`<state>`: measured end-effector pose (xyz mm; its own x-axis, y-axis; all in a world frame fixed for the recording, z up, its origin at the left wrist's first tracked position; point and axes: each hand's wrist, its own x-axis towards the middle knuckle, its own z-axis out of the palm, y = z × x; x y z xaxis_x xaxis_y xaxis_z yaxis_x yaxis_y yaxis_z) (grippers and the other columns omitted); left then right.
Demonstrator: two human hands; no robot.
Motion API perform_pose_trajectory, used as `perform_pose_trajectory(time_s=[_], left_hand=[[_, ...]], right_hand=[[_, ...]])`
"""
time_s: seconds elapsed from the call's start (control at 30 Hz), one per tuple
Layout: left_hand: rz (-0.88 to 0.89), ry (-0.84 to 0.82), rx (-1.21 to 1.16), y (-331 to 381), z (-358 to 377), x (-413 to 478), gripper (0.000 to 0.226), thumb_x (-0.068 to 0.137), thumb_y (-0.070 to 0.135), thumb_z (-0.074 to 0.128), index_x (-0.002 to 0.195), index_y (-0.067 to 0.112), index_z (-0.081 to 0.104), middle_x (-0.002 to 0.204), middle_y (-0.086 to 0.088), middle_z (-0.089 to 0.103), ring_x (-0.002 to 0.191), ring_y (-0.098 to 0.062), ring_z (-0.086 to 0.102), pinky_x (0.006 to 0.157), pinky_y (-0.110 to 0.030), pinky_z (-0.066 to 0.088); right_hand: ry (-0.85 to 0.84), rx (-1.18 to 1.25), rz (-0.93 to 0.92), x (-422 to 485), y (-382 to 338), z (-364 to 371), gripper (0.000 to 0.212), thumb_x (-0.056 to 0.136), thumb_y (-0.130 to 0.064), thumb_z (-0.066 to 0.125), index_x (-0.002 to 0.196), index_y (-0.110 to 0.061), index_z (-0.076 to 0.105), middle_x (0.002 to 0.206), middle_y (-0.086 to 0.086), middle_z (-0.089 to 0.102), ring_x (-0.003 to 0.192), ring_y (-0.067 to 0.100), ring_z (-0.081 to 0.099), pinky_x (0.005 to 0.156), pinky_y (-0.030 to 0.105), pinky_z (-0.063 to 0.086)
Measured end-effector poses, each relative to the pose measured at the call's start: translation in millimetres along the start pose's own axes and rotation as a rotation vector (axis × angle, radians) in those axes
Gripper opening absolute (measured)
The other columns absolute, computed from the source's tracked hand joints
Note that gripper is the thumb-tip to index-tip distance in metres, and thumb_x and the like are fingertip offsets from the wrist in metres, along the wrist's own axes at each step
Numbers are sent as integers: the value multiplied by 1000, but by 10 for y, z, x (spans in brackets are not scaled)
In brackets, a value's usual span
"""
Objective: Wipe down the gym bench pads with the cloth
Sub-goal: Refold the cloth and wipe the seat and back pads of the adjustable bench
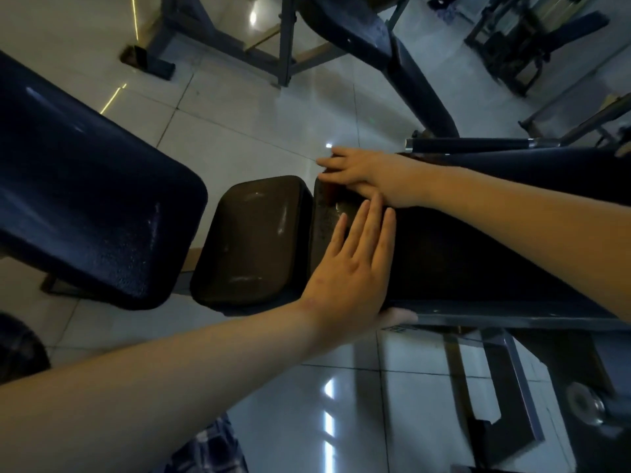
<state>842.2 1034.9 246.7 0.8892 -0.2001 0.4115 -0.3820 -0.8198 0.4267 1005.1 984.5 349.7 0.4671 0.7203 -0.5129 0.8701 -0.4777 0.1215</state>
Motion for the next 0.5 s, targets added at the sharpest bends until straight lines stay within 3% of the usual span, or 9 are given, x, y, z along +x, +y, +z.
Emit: perform_pose_trajectory(time_s=[0.2,0.37,0.5], left_hand=[[-32,-144,-31,33,-94,18,118,78,80,29,151,-3,-14,158,-27,-22,148,-36,-21,123,-46,-7],[-30,-152,-36,37,-122,9,115,80,80,29,152,0,-14,161,-21,-17,150,-31,-16,122,-41,-11],[-30,-131,-63,37,-139,5,114,84,77,41,154,1,-6,163,-19,-9,150,-28,-12,118,-36,-15]], right_hand=[[34,-50,-45,16,-62,2,49,103,-9,39,150,-23,34,161,-4,17,150,15,7,122,38,8],[-4,41,1,-829,163,-116,49,103,-14,38,149,-31,31,160,-15,13,145,-1,1,117,25,-1],[-74,28,92,-1310,390,-168,53,101,-19,39,143,-48,26,156,-30,8,146,-3,0,123,42,3]])
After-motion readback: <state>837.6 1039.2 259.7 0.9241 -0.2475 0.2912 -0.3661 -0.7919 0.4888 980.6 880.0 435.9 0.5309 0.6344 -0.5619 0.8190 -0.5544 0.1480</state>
